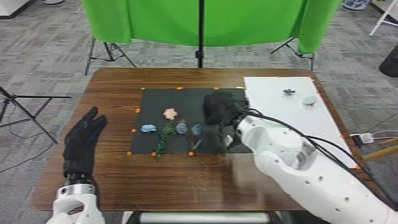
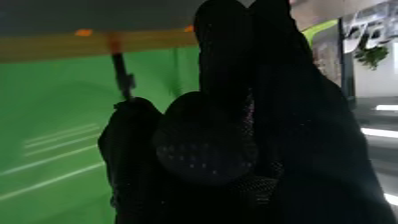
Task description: Arrange flowers
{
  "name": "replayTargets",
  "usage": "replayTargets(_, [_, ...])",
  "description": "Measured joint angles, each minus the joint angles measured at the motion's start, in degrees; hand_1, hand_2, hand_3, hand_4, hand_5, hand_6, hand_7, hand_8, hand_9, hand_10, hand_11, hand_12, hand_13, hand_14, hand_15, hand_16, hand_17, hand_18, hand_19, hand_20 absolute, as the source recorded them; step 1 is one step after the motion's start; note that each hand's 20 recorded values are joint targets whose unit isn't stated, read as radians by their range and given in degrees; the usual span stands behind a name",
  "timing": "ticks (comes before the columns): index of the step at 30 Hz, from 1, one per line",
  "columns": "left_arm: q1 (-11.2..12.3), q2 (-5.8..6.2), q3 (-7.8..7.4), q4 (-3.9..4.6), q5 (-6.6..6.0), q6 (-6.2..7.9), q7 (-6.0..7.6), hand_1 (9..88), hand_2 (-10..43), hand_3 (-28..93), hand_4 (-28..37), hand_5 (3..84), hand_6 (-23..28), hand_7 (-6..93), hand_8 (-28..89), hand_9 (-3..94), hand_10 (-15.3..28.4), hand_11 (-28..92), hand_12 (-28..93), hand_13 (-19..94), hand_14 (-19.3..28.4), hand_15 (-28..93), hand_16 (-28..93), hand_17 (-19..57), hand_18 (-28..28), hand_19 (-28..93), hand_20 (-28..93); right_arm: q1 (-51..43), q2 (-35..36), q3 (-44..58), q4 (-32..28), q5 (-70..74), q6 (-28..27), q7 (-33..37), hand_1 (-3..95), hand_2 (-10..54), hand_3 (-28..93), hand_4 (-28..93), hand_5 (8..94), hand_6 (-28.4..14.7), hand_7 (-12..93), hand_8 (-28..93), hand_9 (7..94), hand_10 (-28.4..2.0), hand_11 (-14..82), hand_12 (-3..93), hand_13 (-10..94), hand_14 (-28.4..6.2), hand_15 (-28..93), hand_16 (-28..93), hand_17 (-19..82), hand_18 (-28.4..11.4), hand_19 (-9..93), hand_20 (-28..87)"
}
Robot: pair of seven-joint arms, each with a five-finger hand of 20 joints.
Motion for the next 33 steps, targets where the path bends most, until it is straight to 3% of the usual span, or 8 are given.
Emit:
replayTargets(9, [-0.15,-0.04,0.08,0.01,-0.01,0.0,0.05,23.7,-6.6,69,-19.4,43.3,3.7,7.6,-5,42.6,12.6,15,12,34,14.5,10,2,6.2,9.9,2,18,-1.01,-2.13,1.49,1.16,-0.66,-0.71,0.02,65.5,-9.5,45,-10,79.5,-0.4,21,11,90.4,-10.0,21.8,35.0,93,-0.7,57,36,68,-8.4,93,51])
replayTargets(15, [-0.15,-0.04,0.08,0.01,-0.02,0.0,0.11,23.6,-6.8,69,-19.5,43.3,3.7,7.7,-5,42.6,12.6,15,12,34,14.4,10,2,6.1,9.9,2,18,-0.98,-3.35,6.57,2.56,-2.82,3.38,0.22,61.5,-9.4,48,-11,76.0,0.1,22,11,86.8,-11.1,21.6,33.6,90,-1.6,56,36,65,-9.5,93,52])
replayTargets(19, [-0.15,-0.04,0.08,0.01,-0.01,0.0,0.17,23.7,-6.7,69,-19.6,43.3,3.6,7.6,-5,42.6,12.6,15,12,34,14.4,10,2,6.2,9.9,2,18,0.7,-3.99,11.36,5.65,-5.17,5.45,1.85,52.1,-8.6,50,-10,72.7,-0.1,20,10,81.2,-13.1,24.8,25.2,87,-3.2,57,36,63,-10.7,93,53])
replayTargets(21, [-0.14,-0.04,0.08,0.0,-0.01,0.0,0.17,23.7,-6.7,69,-19.6,43.3,3.6,7.7,-5,42.6,12.6,15,12,34,14.4,10,2,6.2,9.9,2,18,2.1,-4.23,13.95,8.04,-6.96,4.84,3.69,39.9,-8.8,58,-11,67.9,0.0,18,-3,76.2,-14.8,22.8,24.3,85,-5.0,59,35,61,-12.3,93,53])
replayTargets(25, [-0.12,-0.04,0.08,0.0,-0.01,0.0,0.17,23.7,-6.6,69,-19.6,43.3,3.6,7.7,-5,42.6,12.6,15,12,34,14.4,10,2,6.2,9.9,2,18,4.72,-4.36,19.67,12.9,-10.48,-1.11,7.56,26.0,-7.6,56,-9,55.6,-1.2,10,-6,66.6,-18.4,15.8,23.0,80,-7.9,60,34,59,-13.7,93,51])
replayTargets(30, [-0.12,-0.04,0.08,0.0,0.01,0.0,0.2,23.8,-6.7,69,-19.5,43.3,3.6,7.7,-5,42.6,12.6,15,12,34,14.5,10,2,6.2,9.9,2,18,5.25,-4.82,27.79,16.4,-18.33,-15.4,8.86,21.7,-6.4,50,-8,49.7,-0.8,6,-5,64.6,-21.0,11.6,22.0,80,-9.3,61,34,59,-14.2,93,50])
replayTargets(33, [-0.11,-0.04,0.09,0.0,0.01,-0.02,0.2,23.9,-6.7,69,-19.5,43.3,3.6,7.7,-5,42.6,12.6,15,12,34,14.5,10,2,6.2,9.9,2,18,5.61,-5.67,30.66,19.6,-20.85,-20.31,10.67,21.0,-6.5,50,-8,48.4,-0.3,5,-6,64.8,-21.5,10.5,21.3,80,-9.3,61,33,59,-14.1,93,49])
